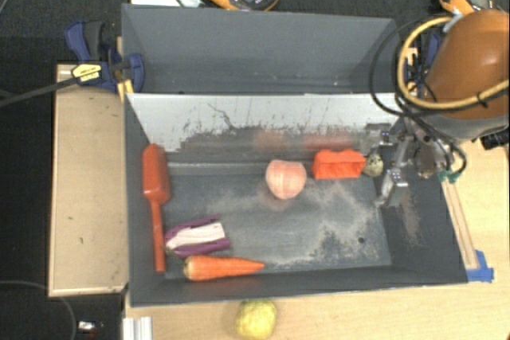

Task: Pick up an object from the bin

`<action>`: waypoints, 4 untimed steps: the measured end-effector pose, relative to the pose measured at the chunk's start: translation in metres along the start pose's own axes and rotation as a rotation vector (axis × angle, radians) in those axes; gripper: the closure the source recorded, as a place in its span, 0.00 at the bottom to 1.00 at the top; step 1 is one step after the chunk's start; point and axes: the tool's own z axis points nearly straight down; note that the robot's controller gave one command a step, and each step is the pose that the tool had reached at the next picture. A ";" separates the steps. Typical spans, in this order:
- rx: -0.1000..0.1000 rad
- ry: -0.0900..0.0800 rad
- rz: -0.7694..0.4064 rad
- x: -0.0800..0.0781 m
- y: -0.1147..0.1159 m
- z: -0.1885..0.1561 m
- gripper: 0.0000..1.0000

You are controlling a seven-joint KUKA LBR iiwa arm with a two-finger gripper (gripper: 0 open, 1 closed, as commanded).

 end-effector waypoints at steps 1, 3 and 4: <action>0.001 -0.008 -0.003 -0.001 0.000 -0.005 0.00; -0.001 -0.026 -0.159 -0.041 0.118 0.139 0.00; -0.024 -0.063 0.154 -0.056 0.167 0.141 0.00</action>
Offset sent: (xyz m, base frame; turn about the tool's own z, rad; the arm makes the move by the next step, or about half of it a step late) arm 0.0410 0.1377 -0.1720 -0.1648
